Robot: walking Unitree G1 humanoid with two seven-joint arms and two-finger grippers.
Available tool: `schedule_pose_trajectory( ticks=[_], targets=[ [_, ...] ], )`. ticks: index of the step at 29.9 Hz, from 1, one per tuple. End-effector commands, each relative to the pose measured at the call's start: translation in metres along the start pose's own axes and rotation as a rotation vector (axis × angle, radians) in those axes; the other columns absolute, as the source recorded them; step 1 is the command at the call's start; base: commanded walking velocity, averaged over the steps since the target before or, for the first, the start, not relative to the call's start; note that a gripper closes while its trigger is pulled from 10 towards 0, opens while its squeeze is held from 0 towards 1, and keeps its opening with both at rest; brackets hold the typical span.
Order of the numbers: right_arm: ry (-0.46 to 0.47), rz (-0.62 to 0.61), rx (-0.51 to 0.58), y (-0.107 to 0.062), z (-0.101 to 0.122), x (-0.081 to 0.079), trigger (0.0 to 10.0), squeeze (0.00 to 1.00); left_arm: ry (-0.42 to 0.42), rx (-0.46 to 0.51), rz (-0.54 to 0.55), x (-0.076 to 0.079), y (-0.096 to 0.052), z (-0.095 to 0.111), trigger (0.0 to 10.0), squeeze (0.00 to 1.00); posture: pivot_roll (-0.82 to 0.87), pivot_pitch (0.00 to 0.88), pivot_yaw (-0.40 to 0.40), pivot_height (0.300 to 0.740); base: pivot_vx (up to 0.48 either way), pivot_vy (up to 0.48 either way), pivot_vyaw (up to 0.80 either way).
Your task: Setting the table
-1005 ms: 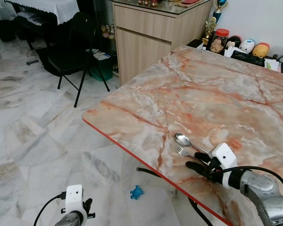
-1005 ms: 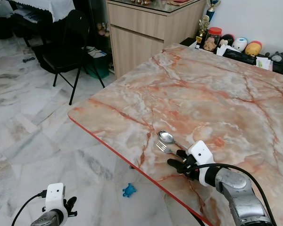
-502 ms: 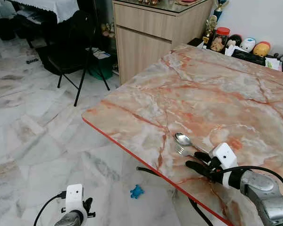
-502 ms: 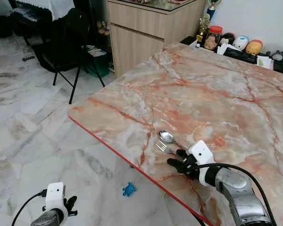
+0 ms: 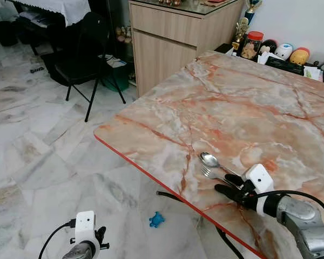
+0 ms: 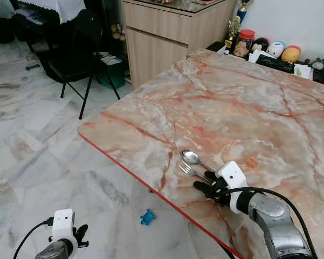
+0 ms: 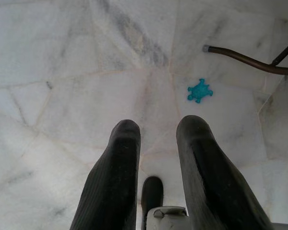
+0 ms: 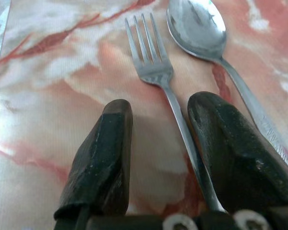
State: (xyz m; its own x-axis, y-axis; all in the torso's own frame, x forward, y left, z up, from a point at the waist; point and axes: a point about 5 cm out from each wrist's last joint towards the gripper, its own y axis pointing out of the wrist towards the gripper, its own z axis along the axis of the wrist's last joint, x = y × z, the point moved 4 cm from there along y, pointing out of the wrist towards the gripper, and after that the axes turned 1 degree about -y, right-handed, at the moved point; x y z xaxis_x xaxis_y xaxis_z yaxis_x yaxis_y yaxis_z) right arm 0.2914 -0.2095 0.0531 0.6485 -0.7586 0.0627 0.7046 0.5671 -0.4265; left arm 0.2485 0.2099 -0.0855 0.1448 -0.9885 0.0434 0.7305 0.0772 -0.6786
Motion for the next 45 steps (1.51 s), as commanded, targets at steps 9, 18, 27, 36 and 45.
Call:
schedule_pose_trajectory(
  ticks=[9, 18, 27, 36, 45],
  targets=[
    [0.015, -0.020, -0.024, 0.001, -0.007, 0.004, 9.2, 0.00, -0.002, -0.017, -0.001, -0.001, 0.000, -0.003, 10.0, 0.00, 0.07, 0.014, -0.003, 0.740, 0.000, 0.000, 0.00],
    [0.015, -0.014, -0.042, 0.002, -0.012, 0.002, 0.0, 0.00, -0.001, -0.021, -0.002, 0.000, 0.000, -0.004, 10.0, 0.00, 0.07, 0.013, -0.002, 0.740, 0.000, 0.000, 0.00],
    [0.014, -0.008, -0.046, 0.003, -0.014, 0.000, 0.0, 0.00, 0.000, -0.020, -0.002, 0.000, 0.000, -0.004, 10.0, 0.00, 0.07, 0.015, -0.002, 0.740, 0.000, 0.000, 0.00],
    [0.009, 0.004, -0.007, 0.006, -0.006, -0.004, 0.0, 0.00, 0.001, -0.020, -0.002, 0.000, 0.000, -0.004, 10.0, 0.00, 0.07, 0.012, -0.002, 0.740, 0.000, 0.000, 0.00],
    [0.029, 0.047, 0.215, 0.009, 0.036, -0.018, 10.0, 0.00, -0.001, -0.021, 0.002, -0.001, -0.001, -0.004, 10.0, 0.00, 0.06, 0.015, 0.001, 0.740, 0.000, 0.000, 0.00]
  ],
)
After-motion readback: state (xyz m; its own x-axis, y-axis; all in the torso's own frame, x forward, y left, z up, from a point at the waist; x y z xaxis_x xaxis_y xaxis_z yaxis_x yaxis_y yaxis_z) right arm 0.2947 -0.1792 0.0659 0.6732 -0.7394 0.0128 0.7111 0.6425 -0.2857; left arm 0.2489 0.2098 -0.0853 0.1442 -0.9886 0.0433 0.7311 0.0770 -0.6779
